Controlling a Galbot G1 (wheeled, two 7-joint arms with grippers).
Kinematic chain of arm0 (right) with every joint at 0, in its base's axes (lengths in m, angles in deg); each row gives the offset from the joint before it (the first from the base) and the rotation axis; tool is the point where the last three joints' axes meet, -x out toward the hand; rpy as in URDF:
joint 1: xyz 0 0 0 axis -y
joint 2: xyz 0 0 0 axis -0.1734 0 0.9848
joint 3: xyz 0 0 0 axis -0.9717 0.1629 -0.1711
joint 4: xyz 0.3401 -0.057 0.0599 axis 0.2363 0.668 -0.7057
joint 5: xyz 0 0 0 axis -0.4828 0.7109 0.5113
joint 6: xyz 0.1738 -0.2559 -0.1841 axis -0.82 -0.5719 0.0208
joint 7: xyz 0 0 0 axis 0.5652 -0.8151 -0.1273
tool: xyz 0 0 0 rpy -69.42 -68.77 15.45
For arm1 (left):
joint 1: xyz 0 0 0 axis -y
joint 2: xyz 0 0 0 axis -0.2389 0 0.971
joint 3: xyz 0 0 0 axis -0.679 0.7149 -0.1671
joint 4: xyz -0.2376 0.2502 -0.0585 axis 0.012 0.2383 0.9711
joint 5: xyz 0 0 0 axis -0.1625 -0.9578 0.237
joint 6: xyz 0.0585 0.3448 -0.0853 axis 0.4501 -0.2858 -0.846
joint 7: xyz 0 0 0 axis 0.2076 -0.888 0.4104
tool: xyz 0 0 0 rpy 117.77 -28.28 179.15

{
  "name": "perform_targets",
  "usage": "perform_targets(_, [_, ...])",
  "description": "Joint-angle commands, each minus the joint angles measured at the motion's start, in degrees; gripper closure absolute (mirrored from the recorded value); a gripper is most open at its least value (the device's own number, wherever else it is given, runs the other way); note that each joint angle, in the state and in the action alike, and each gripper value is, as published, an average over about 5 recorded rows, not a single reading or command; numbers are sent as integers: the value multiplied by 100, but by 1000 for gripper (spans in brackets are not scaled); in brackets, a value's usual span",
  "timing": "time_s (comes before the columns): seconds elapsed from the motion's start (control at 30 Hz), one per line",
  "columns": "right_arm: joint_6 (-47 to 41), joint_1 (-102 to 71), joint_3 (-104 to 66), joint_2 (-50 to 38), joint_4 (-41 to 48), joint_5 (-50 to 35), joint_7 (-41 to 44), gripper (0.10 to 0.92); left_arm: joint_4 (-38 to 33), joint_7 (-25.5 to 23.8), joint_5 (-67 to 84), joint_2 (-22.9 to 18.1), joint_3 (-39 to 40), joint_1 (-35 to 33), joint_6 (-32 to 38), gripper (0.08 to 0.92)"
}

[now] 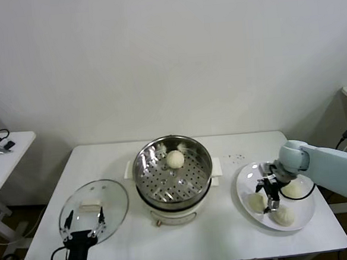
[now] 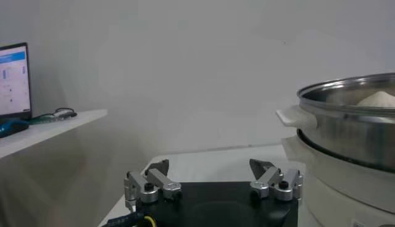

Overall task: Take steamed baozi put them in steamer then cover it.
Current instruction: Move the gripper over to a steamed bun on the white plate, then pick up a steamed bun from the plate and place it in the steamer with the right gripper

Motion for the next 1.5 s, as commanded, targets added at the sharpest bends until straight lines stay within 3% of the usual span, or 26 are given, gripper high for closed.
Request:
perform_targets(0.03, [1,28,54,41,28,-24,-10,271,-16,39,16,11,3,43,-60,177])
perform_targets(0.43, [75,517,236,-179,-79,-312,-12,321,-34,55,108,-4,-12,-41,-57,177])
perform_targets(0.7, [221,2522,1331,-79,-105,-1146,158,321,-64,54,105,3,15,-26,-53,177])
perform_targets(1.1, [113,4952,2821,1733,89,-3512,160,321,-94,33,84,71,161,-4,-23,177])
perform_targets(1.5, [-228,4354,2264,3566,512,-4146,-300,321,-101,57,-11,155,301,-145,63,177])
